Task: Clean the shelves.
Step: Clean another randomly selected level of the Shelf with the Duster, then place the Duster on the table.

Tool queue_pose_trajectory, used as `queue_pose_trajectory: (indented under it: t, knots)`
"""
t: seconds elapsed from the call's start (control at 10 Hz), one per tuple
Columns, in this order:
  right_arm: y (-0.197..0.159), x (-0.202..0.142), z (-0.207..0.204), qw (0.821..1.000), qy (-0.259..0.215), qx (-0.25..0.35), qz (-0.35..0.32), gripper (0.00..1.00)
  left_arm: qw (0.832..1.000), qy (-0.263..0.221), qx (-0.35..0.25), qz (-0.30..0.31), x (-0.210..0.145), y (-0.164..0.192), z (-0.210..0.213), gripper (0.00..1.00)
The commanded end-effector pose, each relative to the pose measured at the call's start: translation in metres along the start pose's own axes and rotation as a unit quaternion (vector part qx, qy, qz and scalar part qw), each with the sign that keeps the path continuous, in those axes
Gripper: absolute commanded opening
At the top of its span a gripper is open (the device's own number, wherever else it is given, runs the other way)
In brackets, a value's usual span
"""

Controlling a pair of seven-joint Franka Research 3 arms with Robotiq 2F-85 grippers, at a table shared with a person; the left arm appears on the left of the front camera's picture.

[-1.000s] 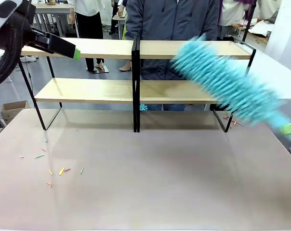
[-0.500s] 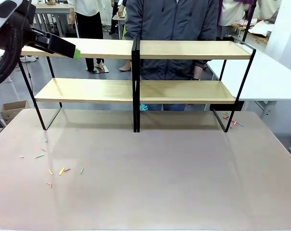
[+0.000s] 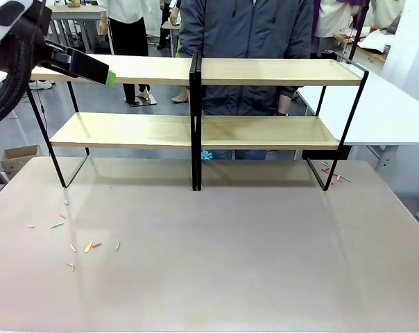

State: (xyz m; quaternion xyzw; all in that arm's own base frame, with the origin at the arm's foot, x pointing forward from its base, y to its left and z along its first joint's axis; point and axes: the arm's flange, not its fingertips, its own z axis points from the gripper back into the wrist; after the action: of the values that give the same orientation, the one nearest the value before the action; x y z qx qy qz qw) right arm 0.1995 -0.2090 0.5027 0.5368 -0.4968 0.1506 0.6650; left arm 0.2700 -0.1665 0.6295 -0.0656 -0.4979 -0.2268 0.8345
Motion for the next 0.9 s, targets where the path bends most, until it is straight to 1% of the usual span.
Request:
queue_pose_trajectory:
  t: [0.0, 0.8]
  knots:
    - [0.0037, 0.0007, 0.0038, 1.0, 0.006, 0.0, 0.007, 0.12, 1.0, -0.003, 0.0, 0.0, -0.0081, 0.0006, 0.0001, 1.0]
    - [0.0037, 0.0007, 0.0038, 1.0, 0.006, 0.0, 0.007, 0.12, 1.0, -0.003, 0.0, 0.0, -0.0081, 0.0006, 0.0001, 1.0]
